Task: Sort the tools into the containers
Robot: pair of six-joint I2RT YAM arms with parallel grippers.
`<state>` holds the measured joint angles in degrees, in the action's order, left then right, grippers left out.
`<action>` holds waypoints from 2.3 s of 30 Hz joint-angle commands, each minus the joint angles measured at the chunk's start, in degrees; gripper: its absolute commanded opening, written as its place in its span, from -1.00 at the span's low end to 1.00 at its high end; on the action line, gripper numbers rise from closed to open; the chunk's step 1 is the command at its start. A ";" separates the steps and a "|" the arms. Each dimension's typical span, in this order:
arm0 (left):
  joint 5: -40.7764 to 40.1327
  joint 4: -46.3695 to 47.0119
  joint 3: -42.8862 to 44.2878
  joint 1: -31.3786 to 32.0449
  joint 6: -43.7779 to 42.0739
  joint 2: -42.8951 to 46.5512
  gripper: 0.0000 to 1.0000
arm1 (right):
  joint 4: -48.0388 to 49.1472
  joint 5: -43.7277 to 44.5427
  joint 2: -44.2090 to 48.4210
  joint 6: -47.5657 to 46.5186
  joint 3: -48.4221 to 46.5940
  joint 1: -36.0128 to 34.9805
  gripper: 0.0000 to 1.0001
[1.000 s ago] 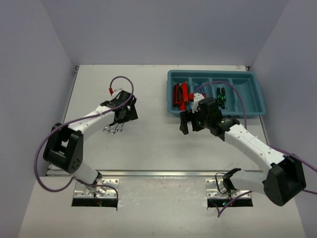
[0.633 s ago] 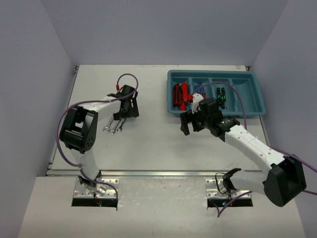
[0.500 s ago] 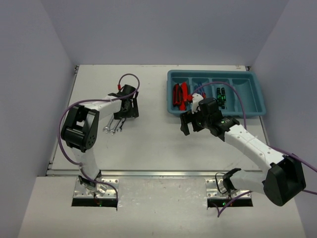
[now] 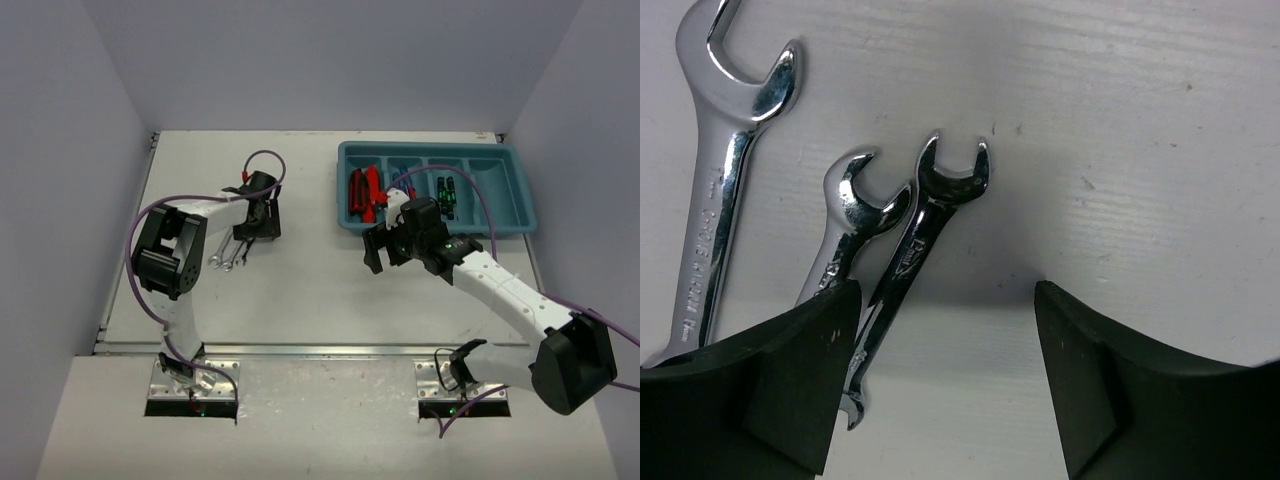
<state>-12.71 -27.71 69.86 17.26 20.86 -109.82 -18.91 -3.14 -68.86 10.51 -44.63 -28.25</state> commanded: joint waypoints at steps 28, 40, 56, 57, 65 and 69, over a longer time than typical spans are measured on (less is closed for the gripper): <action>-1.40 -4.96 -9.28 8.61 3.99 1.12 -0.83 | 3.27 -0.46 1.32 -0.76 0.80 0.21 0.92; -1.48 -5.42 -10.11 12.47 6.88 -1.74 -0.69 | 3.22 -0.54 0.87 -0.81 0.81 0.21 0.92; 4.27 -5.76 -11.67 13.59 3.41 -2.63 -0.55 | 3.00 0.72 1.36 -1.28 0.97 0.19 0.92; 4.95 -5.50 -11.88 13.59 2.99 -2.94 -0.56 | 3.00 0.83 1.36 -1.28 1.02 0.14 0.92; 6.90 -5.23 -13.10 13.59 1.90 -3.17 -0.56 | 2.92 0.87 1.54 -1.46 1.04 0.20 0.92; 10.99 -4.35 -13.53 13.68 1.19 -2.16 -0.53 | 3.00 0.94 1.71 -1.55 1.12 0.21 0.92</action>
<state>-14.08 -23.87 62.12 29.47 22.78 -106.40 -18.02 -3.01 -68.79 10.04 -43.68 -28.25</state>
